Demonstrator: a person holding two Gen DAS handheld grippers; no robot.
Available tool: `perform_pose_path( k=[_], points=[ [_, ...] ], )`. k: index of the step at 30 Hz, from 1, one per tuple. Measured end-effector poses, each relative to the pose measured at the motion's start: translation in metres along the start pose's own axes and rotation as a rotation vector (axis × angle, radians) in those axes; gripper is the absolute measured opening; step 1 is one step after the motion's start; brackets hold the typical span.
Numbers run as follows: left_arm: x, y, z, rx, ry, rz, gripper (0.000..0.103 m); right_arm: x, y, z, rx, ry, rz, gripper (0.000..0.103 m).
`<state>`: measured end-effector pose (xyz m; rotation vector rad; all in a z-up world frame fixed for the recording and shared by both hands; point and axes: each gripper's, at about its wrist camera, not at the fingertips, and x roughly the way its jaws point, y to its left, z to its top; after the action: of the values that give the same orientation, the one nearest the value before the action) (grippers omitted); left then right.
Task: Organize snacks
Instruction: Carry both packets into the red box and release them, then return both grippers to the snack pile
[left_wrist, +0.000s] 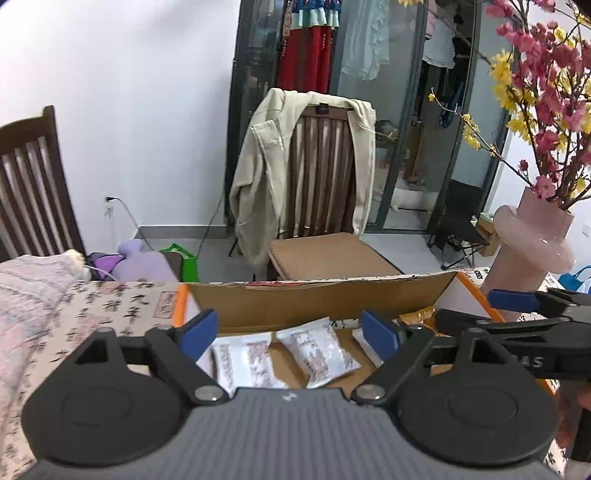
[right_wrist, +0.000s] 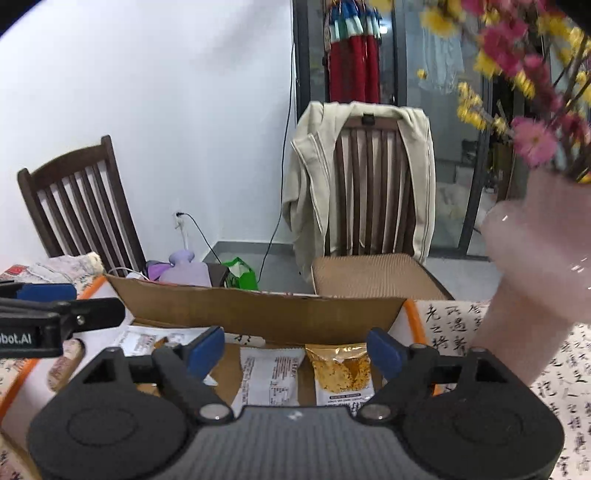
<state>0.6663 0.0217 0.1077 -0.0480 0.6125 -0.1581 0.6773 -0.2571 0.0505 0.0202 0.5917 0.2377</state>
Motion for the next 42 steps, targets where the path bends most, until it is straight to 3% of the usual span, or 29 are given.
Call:
perform_pose_path(
  k=[11,26,33,39,42],
  points=[
    [-0.124,-0.002,-0.016,-0.033,-0.063,0.044,0.099,-0.099,0.004,-0.019,-0.038,-0.055,0.024,0.094],
    [-0.269,-0.022,-0.127,-0.017,-0.115,0.011,0.103,-0.242,0.021,-0.104,-0.103,-0.169,0.095,0.102],
    [-0.307,-0.029,-0.177,0.01,-0.124,0.041,0.103,-0.299,0.022,-0.157,-0.074,-0.188,0.17,0.103],
    [-0.318,-0.027,-0.217,-0.084,-0.094,-0.056,0.103,-0.321,0.035,-0.202,-0.118,-0.156,0.162,0.103],
    [-0.317,-0.026,-0.237,-0.131,-0.063,-0.044,0.103,-0.33,0.041,-0.23,-0.145,-0.13,0.176,0.103]
  ],
)
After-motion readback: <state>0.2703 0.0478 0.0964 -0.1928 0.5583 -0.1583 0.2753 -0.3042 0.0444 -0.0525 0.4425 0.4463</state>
